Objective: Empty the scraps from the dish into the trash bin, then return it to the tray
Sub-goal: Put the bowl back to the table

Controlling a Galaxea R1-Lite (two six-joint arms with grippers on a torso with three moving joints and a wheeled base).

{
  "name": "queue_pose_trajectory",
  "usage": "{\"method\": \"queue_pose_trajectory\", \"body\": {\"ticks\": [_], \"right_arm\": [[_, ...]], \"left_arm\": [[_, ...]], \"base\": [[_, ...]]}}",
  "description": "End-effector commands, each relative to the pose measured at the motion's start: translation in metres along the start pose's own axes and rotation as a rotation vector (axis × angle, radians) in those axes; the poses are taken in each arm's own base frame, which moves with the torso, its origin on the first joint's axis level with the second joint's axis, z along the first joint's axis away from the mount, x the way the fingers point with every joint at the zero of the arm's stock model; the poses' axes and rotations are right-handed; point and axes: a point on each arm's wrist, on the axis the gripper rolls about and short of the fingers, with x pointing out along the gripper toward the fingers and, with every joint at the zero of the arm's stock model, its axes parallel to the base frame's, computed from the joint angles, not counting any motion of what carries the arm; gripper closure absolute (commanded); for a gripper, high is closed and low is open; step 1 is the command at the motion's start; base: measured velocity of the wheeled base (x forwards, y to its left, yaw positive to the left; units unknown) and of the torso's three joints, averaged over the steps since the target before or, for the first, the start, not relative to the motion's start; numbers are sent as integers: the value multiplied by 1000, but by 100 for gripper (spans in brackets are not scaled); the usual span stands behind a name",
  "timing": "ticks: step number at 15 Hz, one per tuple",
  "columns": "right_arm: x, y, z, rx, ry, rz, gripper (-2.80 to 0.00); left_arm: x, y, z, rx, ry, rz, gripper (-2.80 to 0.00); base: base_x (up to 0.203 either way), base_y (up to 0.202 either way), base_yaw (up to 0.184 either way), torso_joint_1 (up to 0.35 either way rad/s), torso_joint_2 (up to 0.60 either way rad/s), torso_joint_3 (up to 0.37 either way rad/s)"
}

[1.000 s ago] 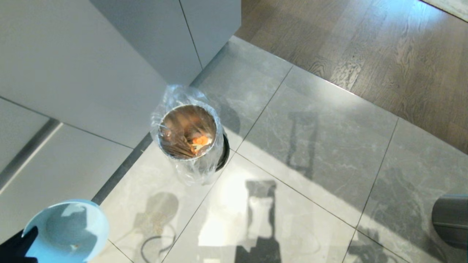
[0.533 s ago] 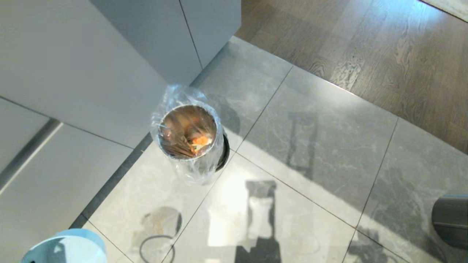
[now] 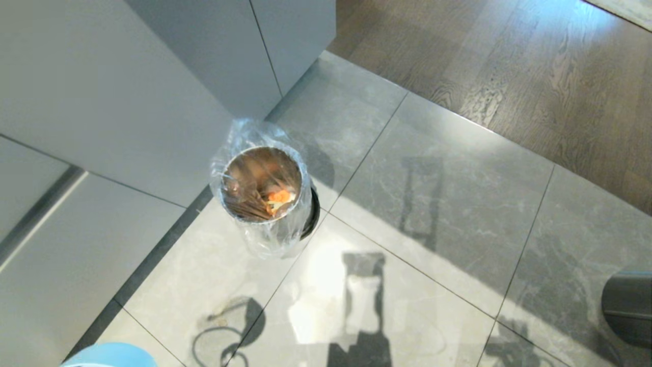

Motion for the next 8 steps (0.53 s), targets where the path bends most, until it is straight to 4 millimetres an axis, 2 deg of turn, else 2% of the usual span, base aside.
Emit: {"method": "queue_pose_trajectory", "body": {"ticks": [1, 8], "right_arm": [[0, 0, 0, 1, -1, 0, 0], [0, 0, 0, 1, -1, 0, 0]], "left_arm": [[-9, 0, -3, -5, -123, 2, 0], [-11, 0, -4, -14, -142, 6, 0]], "base": [[0, 0, 0, 0, 0, 0], [0, 0, 0, 0, 0, 0]]}}
